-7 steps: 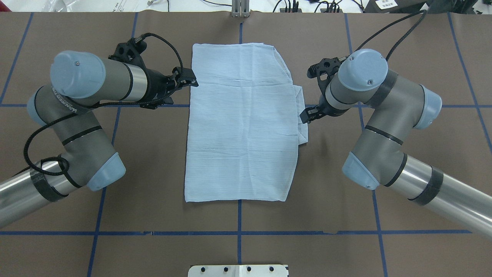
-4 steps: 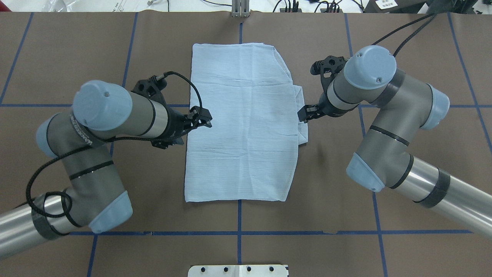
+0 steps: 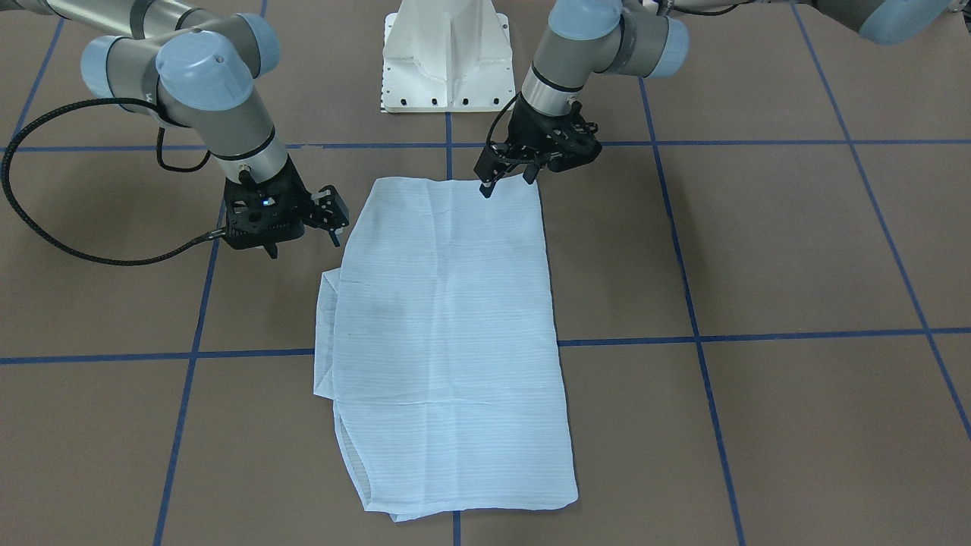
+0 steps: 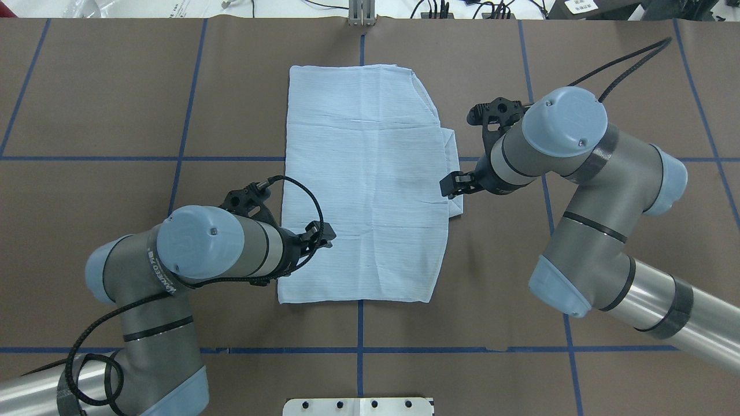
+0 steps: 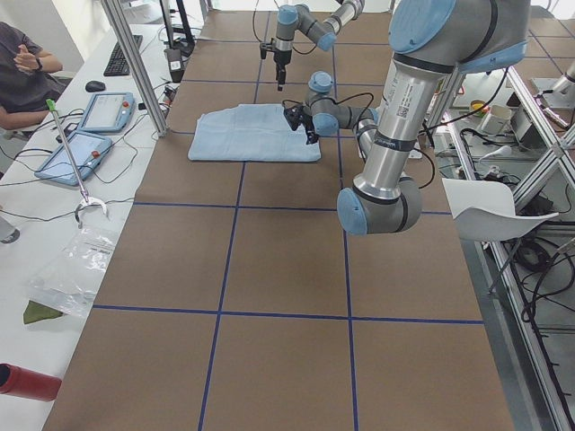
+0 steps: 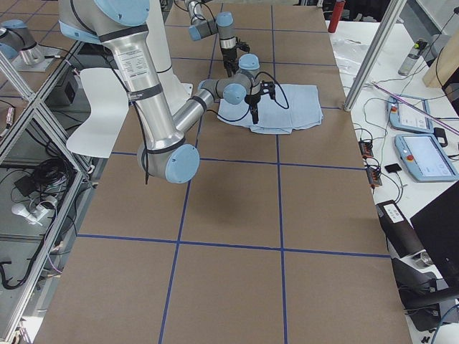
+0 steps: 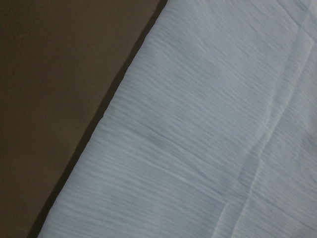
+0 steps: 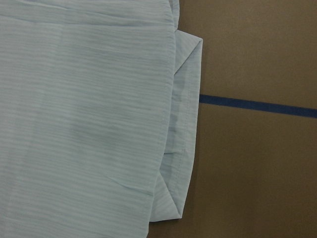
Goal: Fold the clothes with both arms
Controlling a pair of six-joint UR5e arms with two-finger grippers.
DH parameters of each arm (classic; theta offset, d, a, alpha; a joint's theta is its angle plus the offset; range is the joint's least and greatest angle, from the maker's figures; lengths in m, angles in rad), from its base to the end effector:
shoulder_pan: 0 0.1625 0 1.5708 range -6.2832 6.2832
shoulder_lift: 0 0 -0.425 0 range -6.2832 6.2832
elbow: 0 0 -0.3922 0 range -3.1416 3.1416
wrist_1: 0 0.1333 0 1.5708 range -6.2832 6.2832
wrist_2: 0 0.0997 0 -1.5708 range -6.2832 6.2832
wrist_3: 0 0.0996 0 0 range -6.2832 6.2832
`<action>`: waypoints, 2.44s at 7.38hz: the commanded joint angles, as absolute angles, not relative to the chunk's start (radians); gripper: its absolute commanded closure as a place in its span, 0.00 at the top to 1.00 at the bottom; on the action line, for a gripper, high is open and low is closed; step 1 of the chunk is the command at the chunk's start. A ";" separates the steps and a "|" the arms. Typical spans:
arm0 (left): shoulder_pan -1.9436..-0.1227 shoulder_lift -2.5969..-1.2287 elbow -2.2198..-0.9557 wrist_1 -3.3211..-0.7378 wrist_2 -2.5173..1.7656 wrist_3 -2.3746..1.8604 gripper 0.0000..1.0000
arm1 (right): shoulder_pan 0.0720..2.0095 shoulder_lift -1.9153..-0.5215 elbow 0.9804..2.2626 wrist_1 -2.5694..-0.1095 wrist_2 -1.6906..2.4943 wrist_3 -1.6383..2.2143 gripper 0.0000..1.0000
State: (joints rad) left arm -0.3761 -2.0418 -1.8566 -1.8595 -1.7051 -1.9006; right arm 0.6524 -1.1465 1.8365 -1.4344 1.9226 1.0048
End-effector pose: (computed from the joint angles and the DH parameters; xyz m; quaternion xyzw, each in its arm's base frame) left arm 0.5265 -0.3369 0.2352 -0.0466 0.4994 -0.2674 0.8228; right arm -0.4276 -0.4513 0.2902 0.0948 -0.4159 -0.0313 0.9039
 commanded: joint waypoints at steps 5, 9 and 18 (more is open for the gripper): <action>-0.298 -1.980 -1.844 -1.790 -1.683 -1.911 0.94 | 0.629 -1.143 1.870 -1.436 1.927 1.063 1.00; -0.288 -1.988 -1.844 -1.789 -1.686 -1.908 0.59 | 0.629 -1.143 1.870 -1.436 1.927 1.063 1.00; -0.299 -1.994 -1.852 -1.741 -1.690 -1.904 0.18 | 0.629 -1.146 1.868 -1.436 1.927 1.063 1.00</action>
